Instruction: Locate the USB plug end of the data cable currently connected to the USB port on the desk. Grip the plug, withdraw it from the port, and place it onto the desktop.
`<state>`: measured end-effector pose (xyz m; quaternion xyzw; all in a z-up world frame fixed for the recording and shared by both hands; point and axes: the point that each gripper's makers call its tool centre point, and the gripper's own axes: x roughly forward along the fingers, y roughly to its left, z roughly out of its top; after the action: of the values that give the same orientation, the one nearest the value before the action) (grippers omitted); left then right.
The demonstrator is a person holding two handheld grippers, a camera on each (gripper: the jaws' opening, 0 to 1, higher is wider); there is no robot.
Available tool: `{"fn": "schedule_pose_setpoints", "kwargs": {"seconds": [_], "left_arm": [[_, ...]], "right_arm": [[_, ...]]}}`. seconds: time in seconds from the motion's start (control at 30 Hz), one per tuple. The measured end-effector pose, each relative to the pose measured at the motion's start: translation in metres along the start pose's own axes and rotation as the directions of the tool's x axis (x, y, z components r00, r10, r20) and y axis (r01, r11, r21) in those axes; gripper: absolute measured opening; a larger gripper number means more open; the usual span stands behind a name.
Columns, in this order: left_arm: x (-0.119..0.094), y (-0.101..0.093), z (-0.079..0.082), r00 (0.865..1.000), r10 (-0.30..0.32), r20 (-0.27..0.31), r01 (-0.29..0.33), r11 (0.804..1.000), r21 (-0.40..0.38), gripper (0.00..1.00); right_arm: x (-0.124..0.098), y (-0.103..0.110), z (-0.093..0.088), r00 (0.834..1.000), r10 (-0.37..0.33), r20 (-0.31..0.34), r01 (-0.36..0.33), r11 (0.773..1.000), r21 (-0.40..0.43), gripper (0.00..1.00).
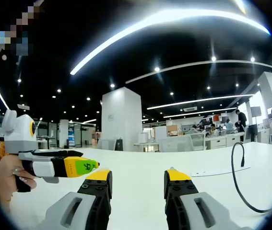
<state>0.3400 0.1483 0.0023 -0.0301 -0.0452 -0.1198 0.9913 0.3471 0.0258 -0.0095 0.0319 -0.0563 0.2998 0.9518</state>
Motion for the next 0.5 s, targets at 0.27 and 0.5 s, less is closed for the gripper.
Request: {"fn": "schedule_pose_setpoints", "kwargs": {"seconds": [0.27,0.5], "left_arm": [[-0.0001,0.0002,-0.0008,1.000,0.001,-0.004,-0.001,1.000,0.000,0.82],[-0.0010,-0.0018,0.0002,1.000,-0.002,-0.003,0.002,1.000,0.004,0.82]], "right_arm": [[-0.0006,0.0012,0.0007,1.000,0.003,0.002,-0.003,1.000,0.001,0.44],[-0.0021,-0.0012,0.0028,1.000,-0.004,0.008,0.004,1.000,0.004,0.44]]}}
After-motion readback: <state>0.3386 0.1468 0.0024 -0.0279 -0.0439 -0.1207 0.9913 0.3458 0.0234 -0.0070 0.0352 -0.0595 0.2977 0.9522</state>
